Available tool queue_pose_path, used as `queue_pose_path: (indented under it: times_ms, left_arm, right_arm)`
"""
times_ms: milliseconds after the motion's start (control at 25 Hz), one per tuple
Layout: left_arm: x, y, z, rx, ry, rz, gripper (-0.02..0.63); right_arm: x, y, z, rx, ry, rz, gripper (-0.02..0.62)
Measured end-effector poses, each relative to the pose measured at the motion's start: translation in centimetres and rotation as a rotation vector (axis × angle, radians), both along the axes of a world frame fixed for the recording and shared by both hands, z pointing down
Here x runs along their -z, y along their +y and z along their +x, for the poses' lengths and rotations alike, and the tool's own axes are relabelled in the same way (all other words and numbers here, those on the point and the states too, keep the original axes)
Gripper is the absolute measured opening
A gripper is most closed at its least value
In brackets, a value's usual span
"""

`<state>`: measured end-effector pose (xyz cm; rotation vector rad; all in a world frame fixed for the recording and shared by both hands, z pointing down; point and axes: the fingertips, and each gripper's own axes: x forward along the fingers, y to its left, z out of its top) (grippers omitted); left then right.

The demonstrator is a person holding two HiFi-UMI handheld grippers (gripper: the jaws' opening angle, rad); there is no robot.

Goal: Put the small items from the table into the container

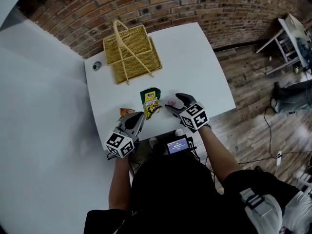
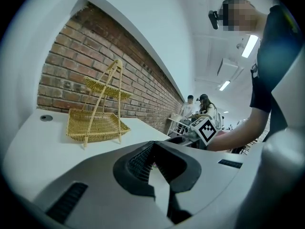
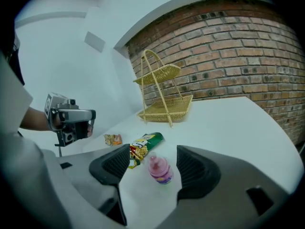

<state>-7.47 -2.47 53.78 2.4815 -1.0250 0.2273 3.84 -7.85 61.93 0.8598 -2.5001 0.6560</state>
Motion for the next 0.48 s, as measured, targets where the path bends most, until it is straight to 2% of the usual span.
queue_pose_path:
  times_ms: [160, 480]
  left_arm:
    - [-0.2, 0.5, 0.0, 0.006, -0.002, -0.012, 0.009]
    - [-1.1, 1.2, 0.1, 0.011, -0.001, -0.032, 0.009]
  right_arm:
    - [-1.5, 0.2, -0.5, 0.035, 0.045, -0.009, 0.291]
    - [-3.4, 0.1, -0.7, 0.042, 0.089, -0.036, 0.291]
